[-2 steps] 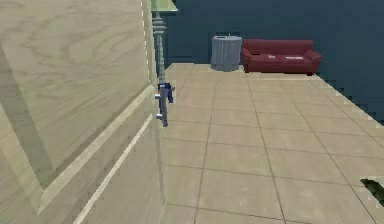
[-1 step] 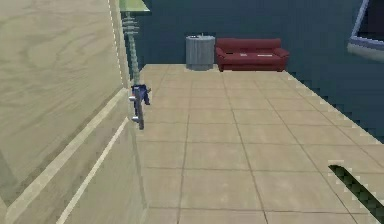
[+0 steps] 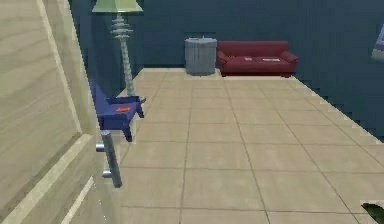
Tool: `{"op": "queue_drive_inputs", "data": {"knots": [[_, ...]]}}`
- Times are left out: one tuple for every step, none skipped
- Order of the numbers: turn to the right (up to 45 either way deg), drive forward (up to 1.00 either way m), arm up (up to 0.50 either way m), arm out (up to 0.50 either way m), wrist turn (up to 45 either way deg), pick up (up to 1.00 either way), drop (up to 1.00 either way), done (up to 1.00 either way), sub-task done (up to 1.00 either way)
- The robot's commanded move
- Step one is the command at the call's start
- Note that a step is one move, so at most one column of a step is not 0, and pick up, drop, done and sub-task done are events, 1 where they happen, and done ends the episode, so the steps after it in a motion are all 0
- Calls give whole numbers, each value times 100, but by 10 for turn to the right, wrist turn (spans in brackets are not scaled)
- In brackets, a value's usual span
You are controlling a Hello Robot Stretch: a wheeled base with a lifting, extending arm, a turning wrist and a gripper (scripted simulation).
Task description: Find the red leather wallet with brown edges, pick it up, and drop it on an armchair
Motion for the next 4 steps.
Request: {"op": "queue_drive_inputs", "data": {"knots": [[30, 0, 0, 0, 0, 0, 0, 0, 0], [90, 0, 0, 0, 0, 0, 0, 0, 0], [0, 10, 0, 0, 0, 0, 0, 0, 0], [0, 80, 0, 0, 0, 0, 0, 0, 0]]}}
